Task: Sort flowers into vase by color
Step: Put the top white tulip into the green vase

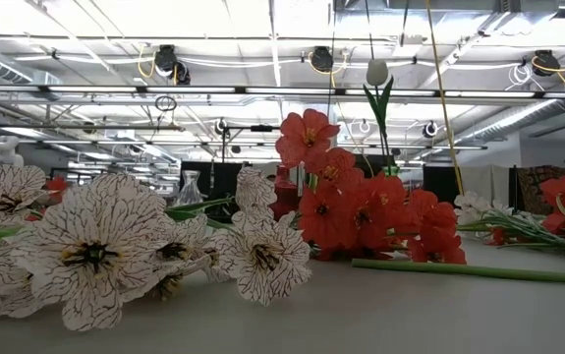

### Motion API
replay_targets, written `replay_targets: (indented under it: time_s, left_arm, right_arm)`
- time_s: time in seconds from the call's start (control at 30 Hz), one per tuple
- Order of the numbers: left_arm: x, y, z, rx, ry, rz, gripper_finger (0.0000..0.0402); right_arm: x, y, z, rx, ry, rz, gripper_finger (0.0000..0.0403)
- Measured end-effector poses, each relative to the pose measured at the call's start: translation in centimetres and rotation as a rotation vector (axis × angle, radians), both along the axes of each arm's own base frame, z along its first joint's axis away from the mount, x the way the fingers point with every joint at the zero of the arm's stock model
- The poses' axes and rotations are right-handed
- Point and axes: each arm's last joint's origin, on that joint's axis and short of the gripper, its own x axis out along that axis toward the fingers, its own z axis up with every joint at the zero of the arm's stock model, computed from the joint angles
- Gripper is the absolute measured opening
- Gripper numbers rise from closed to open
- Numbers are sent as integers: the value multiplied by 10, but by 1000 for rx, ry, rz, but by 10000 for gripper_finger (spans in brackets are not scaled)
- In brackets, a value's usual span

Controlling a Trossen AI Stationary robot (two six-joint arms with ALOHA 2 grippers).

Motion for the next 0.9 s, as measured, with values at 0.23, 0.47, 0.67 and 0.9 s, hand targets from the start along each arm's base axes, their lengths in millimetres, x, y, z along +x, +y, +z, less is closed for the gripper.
replay_targets:
  time_s: [0.23, 0.47, 0.67, 0.9]
  left_arm:
    - [8, 17, -7, 12, 47, 54, 290]
    - [16, 33, -18, -5, 111, 56, 290]
    - [19, 39, -21, -13, 123, 55, 290]
    - [19, 40, -22, -12, 138, 30, 290]
  right_arm:
    - [22, -65, -28, 98, 154, -69, 2]
    - [35, -126, -71, 221, 185, -70, 2]
    - [23, -153, -107, 295, 131, -71, 2]
    - [22, -160, -144, 279, 99, -86, 2]
